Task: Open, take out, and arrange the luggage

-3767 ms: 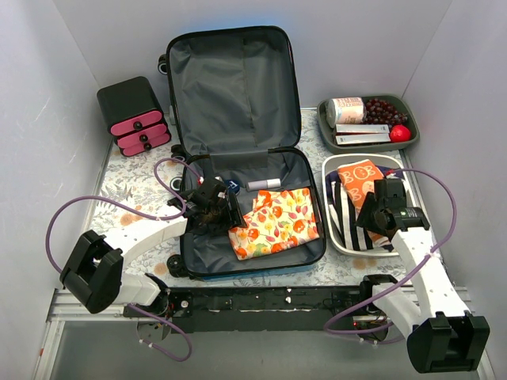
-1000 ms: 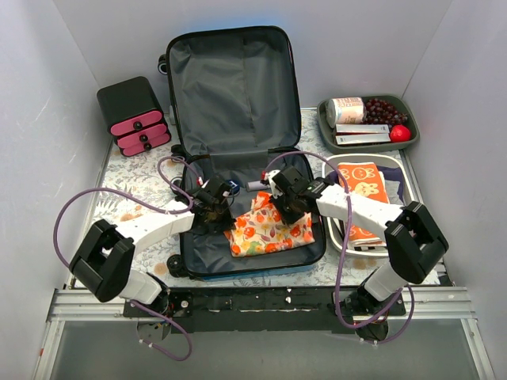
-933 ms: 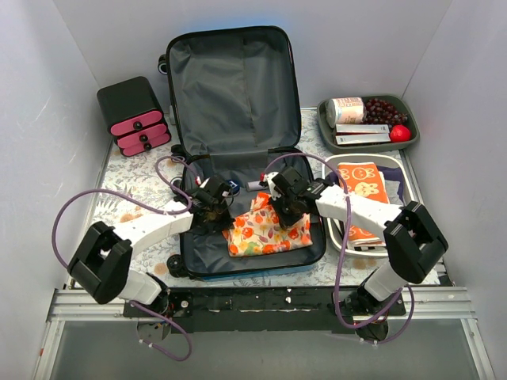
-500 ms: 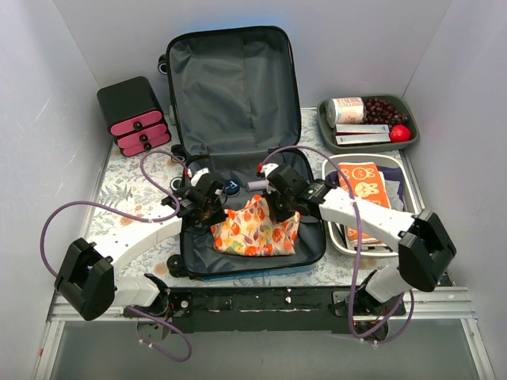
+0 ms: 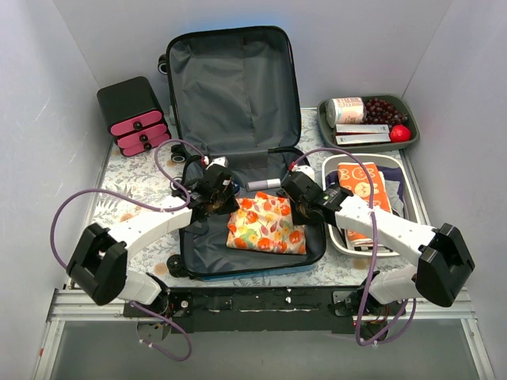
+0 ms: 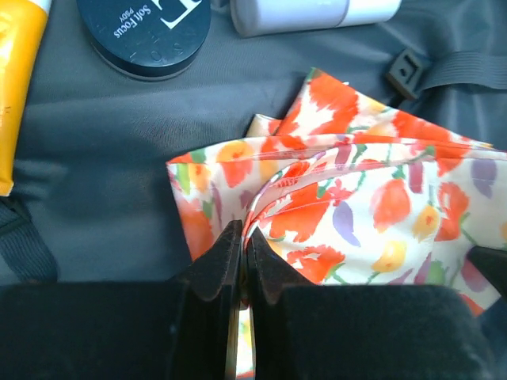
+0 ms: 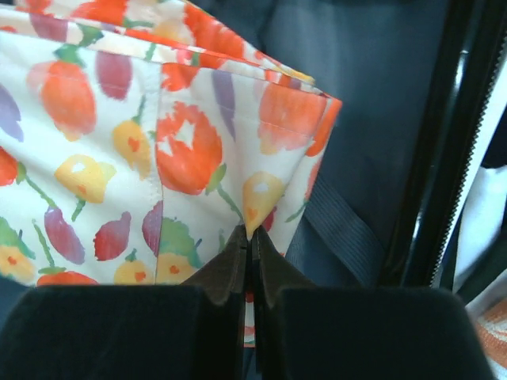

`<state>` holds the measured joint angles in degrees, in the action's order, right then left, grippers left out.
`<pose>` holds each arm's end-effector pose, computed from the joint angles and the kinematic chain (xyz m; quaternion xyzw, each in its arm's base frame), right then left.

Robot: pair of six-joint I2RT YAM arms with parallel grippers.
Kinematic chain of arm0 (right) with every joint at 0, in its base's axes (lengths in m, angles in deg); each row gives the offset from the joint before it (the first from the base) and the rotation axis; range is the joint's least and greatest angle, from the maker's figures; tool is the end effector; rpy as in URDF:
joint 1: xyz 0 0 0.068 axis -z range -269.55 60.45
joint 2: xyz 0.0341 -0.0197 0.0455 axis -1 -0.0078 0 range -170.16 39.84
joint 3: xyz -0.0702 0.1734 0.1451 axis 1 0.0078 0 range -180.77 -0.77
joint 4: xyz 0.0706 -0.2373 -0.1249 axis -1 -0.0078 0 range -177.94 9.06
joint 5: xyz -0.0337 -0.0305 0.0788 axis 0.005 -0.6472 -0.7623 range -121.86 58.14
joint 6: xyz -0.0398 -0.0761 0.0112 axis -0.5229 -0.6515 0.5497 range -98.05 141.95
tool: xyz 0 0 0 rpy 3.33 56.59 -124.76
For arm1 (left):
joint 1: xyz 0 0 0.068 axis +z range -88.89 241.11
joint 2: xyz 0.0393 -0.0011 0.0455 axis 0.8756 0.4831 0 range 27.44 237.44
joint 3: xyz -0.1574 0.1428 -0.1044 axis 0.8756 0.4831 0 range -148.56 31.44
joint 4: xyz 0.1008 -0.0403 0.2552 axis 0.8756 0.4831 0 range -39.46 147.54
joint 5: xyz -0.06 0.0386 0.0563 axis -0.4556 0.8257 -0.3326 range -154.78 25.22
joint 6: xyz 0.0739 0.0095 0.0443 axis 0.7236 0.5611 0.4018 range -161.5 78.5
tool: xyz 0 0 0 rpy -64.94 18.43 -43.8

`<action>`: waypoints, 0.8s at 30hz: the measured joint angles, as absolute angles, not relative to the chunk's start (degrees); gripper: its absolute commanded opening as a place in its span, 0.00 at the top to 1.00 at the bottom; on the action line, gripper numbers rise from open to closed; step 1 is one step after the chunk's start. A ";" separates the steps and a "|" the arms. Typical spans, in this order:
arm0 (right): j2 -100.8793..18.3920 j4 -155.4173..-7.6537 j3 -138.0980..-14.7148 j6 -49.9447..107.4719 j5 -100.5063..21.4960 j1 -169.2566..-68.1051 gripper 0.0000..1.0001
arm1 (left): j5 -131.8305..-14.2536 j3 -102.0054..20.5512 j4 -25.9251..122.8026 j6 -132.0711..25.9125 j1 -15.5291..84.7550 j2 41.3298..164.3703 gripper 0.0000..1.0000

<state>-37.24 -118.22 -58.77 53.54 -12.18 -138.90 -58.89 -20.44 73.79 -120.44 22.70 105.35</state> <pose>0.2263 0.2239 0.1837 -0.0967 0.9395 0.0606 0.3231 0.2650 -0.2002 0.1602 -0.3411 0.8721 -0.2718 0.2218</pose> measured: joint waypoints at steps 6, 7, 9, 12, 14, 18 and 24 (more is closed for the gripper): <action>-39.01 -118.35 -57.85 56.95 -10.32 -137.02 0.60 | -58.04 -19.87 71.40 -120.39 22.57 112.48 0.99; -39.30 -118.39 -57.85 57.37 -9.97 -136.93 0.52 | -57.80 -19.58 71.25 -120.37 22.57 113.31 0.98; -39.78 -118.74 -57.83 57.65 -9.28 -136.67 0.38 | -57.34 -18.84 70.97 -120.35 22.59 114.23 0.97; -39.89 -118.74 -57.28 57.89 -8.97 -136.38 0.31 | -57.32 -18.40 70.25 -120.30 22.63 114.31 0.97; -39.89 -118.44 -57.13 58.02 -9.08 -136.38 0.28 | -57.54 -18.42 69.07 -120.15 22.63 114.31 0.97; -39.89 -117.76 -57.09 57.83 -10.00 -136.43 0.26 | -58.26 -18.42 67.36 -119.91 22.63 114.36 0.97; -41.42 -113.26 -55.47 56.63 -15.42 -135.18 0.25 | -59.33 -18.45 65.92 -119.89 22.63 115.91 0.98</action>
